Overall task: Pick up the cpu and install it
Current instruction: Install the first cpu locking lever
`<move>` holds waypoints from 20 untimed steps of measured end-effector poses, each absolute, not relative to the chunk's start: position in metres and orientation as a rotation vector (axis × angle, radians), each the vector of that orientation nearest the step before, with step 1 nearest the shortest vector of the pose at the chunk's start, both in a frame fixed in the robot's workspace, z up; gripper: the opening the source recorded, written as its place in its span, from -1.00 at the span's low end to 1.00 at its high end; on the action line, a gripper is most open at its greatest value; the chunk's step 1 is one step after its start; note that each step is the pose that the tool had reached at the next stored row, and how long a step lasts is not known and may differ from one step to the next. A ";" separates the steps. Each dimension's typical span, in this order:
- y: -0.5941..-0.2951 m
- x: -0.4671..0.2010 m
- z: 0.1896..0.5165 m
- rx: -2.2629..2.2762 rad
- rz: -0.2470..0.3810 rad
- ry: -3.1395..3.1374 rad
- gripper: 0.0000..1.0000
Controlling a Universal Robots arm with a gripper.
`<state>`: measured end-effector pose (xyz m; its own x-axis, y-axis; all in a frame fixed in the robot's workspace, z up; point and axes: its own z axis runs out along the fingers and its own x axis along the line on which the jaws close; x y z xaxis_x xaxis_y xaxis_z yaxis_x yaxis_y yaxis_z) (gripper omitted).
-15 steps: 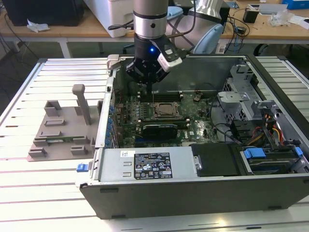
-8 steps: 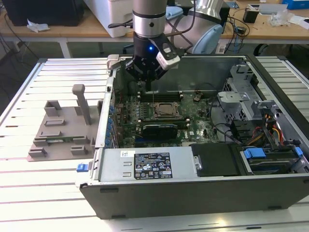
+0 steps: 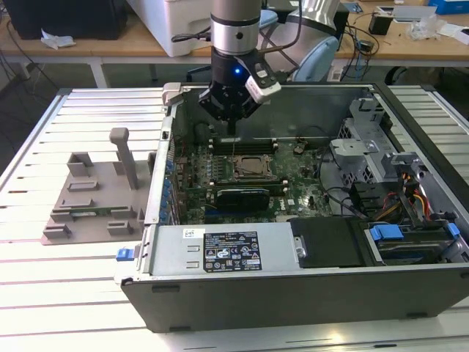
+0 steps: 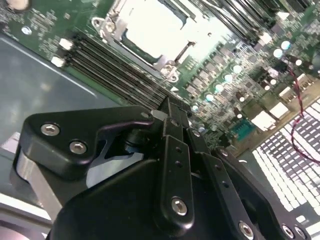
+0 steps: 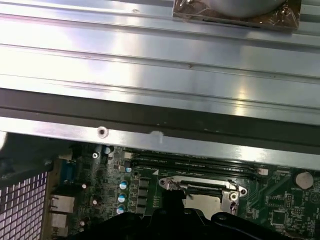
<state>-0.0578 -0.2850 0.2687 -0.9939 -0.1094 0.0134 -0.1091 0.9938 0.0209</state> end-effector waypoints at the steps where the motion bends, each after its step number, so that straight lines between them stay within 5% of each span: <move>1: -0.285 -0.056 0.269 0.171 -0.032 -3.122 -0.79; 20: -0.288 -0.049 0.242 0.171 -0.116 -3.122 -0.79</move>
<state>-0.0491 -0.2883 0.2422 -0.9939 -0.1099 0.0090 -0.1089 0.9912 0.0747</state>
